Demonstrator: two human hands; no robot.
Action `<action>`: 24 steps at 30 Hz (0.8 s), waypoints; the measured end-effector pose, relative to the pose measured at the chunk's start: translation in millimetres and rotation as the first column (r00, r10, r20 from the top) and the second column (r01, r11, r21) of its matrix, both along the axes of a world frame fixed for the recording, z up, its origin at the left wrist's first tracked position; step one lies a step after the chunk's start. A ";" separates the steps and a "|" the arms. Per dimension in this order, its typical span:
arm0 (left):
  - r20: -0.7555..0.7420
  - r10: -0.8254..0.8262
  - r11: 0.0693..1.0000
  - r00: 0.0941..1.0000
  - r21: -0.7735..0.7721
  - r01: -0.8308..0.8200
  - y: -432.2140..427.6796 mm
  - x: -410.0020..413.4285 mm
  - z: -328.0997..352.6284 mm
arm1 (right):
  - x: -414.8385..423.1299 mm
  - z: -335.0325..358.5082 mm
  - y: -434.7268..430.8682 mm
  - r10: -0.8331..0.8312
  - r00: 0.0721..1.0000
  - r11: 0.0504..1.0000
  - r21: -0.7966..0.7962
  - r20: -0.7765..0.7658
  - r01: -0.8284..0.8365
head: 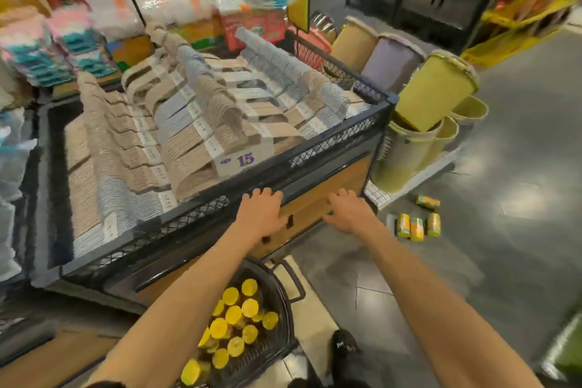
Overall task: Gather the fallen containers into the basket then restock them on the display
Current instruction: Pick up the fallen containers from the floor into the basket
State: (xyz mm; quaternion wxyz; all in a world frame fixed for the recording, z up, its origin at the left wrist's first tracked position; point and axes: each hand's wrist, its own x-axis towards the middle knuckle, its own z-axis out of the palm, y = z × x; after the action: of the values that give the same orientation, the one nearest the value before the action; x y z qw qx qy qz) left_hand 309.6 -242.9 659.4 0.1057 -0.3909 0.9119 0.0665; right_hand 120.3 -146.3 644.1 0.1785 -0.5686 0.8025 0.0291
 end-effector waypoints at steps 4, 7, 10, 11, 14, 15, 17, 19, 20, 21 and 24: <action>0.045 -0.136 0.990 0.990 -0.022 0.137 10.6 -53.1 14.3 | -41.7 9.6 31.6 -0.120 0.993 0.992 -0.046 0.001 0.120; 0.075 -0.217 0.975 0.973 -0.025 0.219 17.5 -97.1 19.1 | -79.5 14.9 56.0 -0.209 0.978 0.976 -0.062 0.009 0.210; 0.091 -0.284 0.957 0.954 -0.031 0.288 28.3 -144.1 18.7 | -119.9 15.9 83.8 -0.284 0.959 0.958 -0.047 0.014 0.284; 0.095 -0.304 0.951 0.948 -0.031 0.308 32.9 -160.2 18.0 | -133.5 15.6 93.0 -0.306 0.952 0.951 -0.035 0.013 0.306; 0.104 -0.338 0.938 0.936 -0.041 0.343 48.1 -210.1 17.2 | -176.6 14.0 118.3 -0.334 0.942 0.942 0.001 -0.009 0.334; 0.105 -0.344 0.936 0.933 -0.042 0.350 53.6 -227.7 17.5 | -192.0 13.5 125.7 -0.339 0.941 0.941 0.005 -0.012 0.339; 0.103 -0.354 0.932 0.929 -0.036 0.359 65.3 -262.9 18.8 | -223.3 13.6 140.7 -0.351 0.936 0.936 0.004 -0.019 0.351; 0.087 -0.361 0.931 0.928 -0.030 0.365 76.3 -298.3 19.4 | -255.6 14.5 155.5 -0.361 0.932 0.932 0.011 -0.034 0.362; 0.077 -0.364 0.930 0.928 -0.031 0.367 81.5 -315.9 19.6 | -271.9 15.8 162.7 -0.368 0.929 0.930 0.016 -0.035 0.368; 0.068 -0.364 0.930 0.929 -0.034 0.367 87.3 -332.9 19.4 | -287.9 16.8 169.9 -0.372 0.928 0.928 0.018 -0.033 0.372; 0.056 -0.358 0.933 0.932 -0.025 0.360 105.6 -379.7 18.2 | -334.2 19.1 188.3 -0.372 0.928 0.927 0.039 -0.022 0.373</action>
State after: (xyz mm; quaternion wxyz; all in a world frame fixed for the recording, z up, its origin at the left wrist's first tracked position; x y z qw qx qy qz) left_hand -70.1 -137.3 677.6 0.1325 -0.2212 0.9660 0.0204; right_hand -214.0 42.1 663.2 0.1871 -0.4018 0.8963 0.0156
